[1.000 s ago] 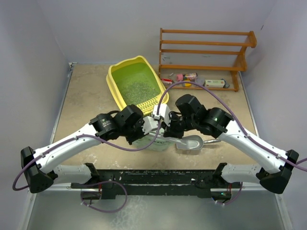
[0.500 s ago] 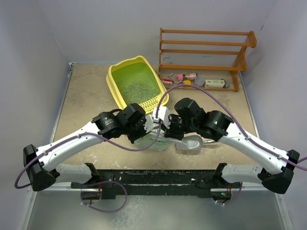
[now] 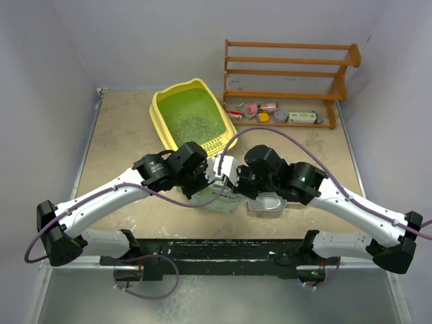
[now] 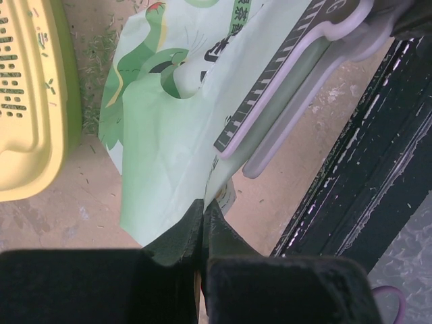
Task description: Fill the litter box with clean litter
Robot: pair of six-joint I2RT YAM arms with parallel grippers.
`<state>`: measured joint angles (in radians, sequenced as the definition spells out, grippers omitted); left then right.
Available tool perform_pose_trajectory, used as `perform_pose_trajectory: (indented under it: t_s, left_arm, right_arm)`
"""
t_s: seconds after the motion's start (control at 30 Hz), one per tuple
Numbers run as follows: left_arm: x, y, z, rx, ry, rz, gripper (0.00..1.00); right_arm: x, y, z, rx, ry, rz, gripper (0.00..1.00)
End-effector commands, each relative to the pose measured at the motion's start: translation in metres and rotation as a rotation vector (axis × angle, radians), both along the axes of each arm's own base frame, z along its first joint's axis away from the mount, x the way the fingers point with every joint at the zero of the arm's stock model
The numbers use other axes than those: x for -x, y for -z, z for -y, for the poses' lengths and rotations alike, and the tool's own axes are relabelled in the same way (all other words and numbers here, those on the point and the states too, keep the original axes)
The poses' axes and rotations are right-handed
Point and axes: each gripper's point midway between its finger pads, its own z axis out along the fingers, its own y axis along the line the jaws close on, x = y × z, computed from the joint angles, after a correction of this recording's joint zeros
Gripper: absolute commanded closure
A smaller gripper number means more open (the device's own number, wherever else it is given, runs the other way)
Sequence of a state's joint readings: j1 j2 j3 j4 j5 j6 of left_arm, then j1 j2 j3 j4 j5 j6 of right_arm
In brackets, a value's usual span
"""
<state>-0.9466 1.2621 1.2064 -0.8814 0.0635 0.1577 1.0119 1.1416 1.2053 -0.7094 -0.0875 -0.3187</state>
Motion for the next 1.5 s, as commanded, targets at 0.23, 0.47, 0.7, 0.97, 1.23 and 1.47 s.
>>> perform_pose_trajectory:
  t_s: [0.23, 0.47, 0.7, 0.97, 1.23, 1.47]
  left_arm:
    - [-0.017, -0.093, 0.048, 0.362, 0.012, 0.147, 1.0]
    - [-0.016, -0.098, 0.049, 0.376, 0.016, 0.15, 1.0]
    - [-0.015, -0.106, 0.048, 0.395, 0.02, 0.161, 1.0]
    - [-0.015, -0.106, 0.047, 0.391, 0.017, 0.158, 1.0]
    - [-0.014, -0.105, 0.045, 0.398, -0.002, 0.157, 0.93]
    - [-0.016, -0.109, 0.036, 0.432, -0.054, 0.189, 0.23]
  right_arm:
    - [0.0, 0.045, 0.002, 0.112, -0.043, -0.018, 1.0]
    - [0.011, 0.058, -0.001, 0.142, -0.085, -0.096, 1.0]
    - [0.014, 0.072, -0.001, 0.151, -0.079, -0.123, 1.0]
    - [0.005, 0.084, 0.002, 0.182, -0.034, -0.108, 1.0]
    - [-0.003, 0.081, 0.007, 0.189, 0.038, -0.083, 0.75]
    - [-0.004, 0.049, 0.014, 0.074, 0.127, -0.044, 0.51]
